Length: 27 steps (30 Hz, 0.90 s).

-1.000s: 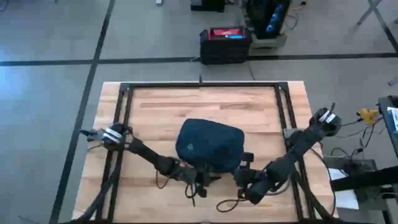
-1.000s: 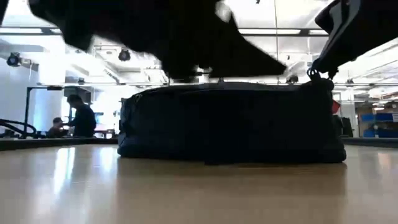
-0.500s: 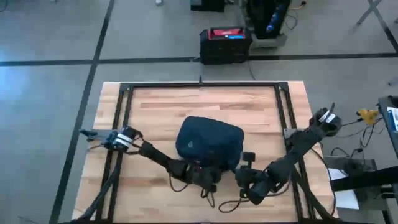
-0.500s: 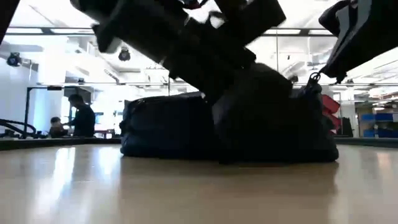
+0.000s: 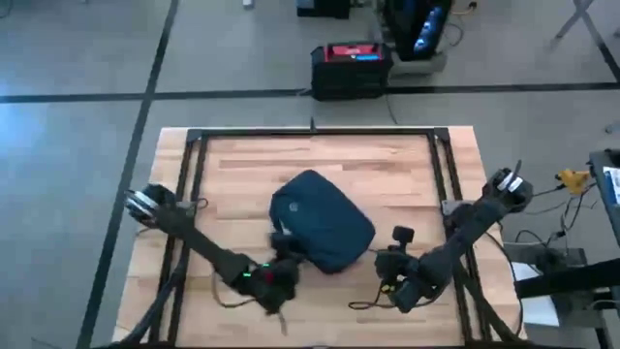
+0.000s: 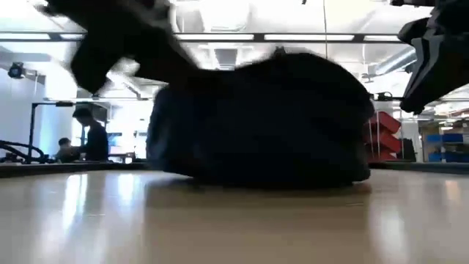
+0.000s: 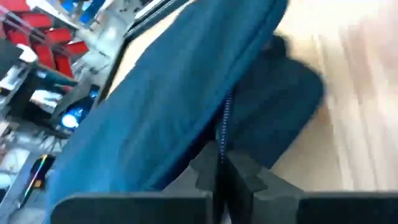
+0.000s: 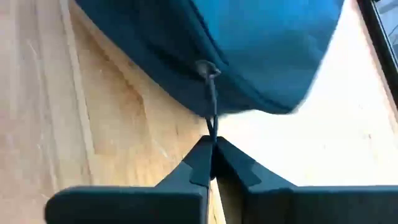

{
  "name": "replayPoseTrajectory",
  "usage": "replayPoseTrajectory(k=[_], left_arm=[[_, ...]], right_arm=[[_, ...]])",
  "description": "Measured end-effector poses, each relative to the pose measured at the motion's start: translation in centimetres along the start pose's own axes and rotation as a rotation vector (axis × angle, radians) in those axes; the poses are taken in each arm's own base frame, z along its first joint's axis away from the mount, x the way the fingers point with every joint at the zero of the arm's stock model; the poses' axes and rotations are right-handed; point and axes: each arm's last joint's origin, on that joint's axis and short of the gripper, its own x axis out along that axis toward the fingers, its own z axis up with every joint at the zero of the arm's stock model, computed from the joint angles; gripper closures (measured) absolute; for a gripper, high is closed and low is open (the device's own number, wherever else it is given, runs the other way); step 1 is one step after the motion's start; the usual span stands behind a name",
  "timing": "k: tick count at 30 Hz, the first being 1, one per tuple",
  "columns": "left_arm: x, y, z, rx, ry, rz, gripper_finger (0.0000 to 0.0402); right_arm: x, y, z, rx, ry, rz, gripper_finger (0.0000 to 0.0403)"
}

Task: Unpack backpack
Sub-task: Open the dark blue backpack

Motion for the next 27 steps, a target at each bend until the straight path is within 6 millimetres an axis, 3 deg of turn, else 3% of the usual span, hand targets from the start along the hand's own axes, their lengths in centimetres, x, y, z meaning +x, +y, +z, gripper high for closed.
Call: replayPoseTrajectory(k=[3, 7, 10, 13, 19, 24, 27], left_arm=[[-2.1, 2.5, -2.9, -0.086, -0.036, 0.049, 0.0401], [-3.1, 5.5, -7.2, -0.244, -0.037, 0.047, 0.0399], [-3.8, 7.1, -8.5, -0.337, -0.056, 0.007, 0.0384], [-4.8, 8.3, -7.8, -0.371, -0.115, -0.041, 0.0356], [-6.8, 10.4, -3.6, -0.390, -0.298, -0.178, 0.0292], [-7.4, 10.1, -1.6, -0.346, -0.354, -0.350, 0.0257], [-6.5, 8.3, -1.4, -0.311, -0.337, -0.368, 0.0249]], right_arm=[[0.2, 1.1, 0.8, 0.038, -0.100, 0.088, 0.0403], [0.4, 3.2, 2.6, -0.011, -0.294, 0.229, 0.0403], [1.2, 4.3, 4.1, -0.075, -0.399, 0.294, 0.0403], [2.8, 4.9, 5.5, -0.111, -0.458, 0.351, 0.0403], [6.8, 4.9, 7.6, -0.108, -0.492, 0.380, 0.0403], [7.8, 4.8, 8.8, -0.103, -0.499, 0.353, 0.0403], [7.6, 4.9, 9.2, -0.116, -0.512, 0.346, 0.0403]])
